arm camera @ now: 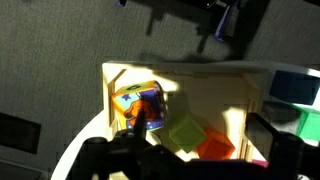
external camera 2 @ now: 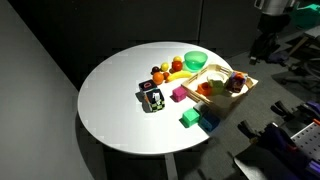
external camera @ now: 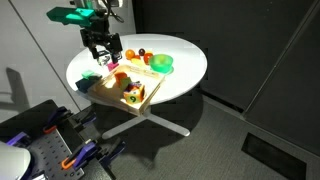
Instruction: Pick up the pink block and put it in the tray
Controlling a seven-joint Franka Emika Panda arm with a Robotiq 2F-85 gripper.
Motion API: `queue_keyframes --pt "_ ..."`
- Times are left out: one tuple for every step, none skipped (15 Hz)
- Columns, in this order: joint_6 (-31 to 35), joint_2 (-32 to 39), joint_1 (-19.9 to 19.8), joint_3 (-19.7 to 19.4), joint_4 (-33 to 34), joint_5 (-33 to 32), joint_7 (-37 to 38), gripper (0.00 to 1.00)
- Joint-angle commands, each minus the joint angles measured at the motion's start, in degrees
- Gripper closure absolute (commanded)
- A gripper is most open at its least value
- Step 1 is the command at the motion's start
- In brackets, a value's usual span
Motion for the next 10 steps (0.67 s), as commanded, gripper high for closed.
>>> queue_keyframes --pt "-3.13 3.05 0.88 2.20 3.23 -0.98 5.59 0.00" --pt "-3.46 3.78 1.15 2.78 3.76 -0.83 7.01 0.00" --pt "-3.75 4.52 1.48 3.36 4.32 -0.58 8.44 0.00" --pt "-3.39 5.34 1.74 3.93 4.84 -0.50 10.04 0.00" --pt "-2.74 6.44 1.98 4.52 5.52 -0.53 12.08 0.00" --pt "-2.72 7.38 2.28 4.92 6.22 -0.26 13.45 0.00" --pt "-2.47 8.37 2.66 5.40 6.94 -0.07 15.03 0.00" --pt "-1.57 9.21 2.95 5.82 7.36 -0.39 16.57 0.00" --pt "-0.65 10.04 3.32 6.22 7.81 -0.18 17.79 0.00" --pt "0.12 10.87 3.59 6.52 8.30 -0.27 19.06 0.00"
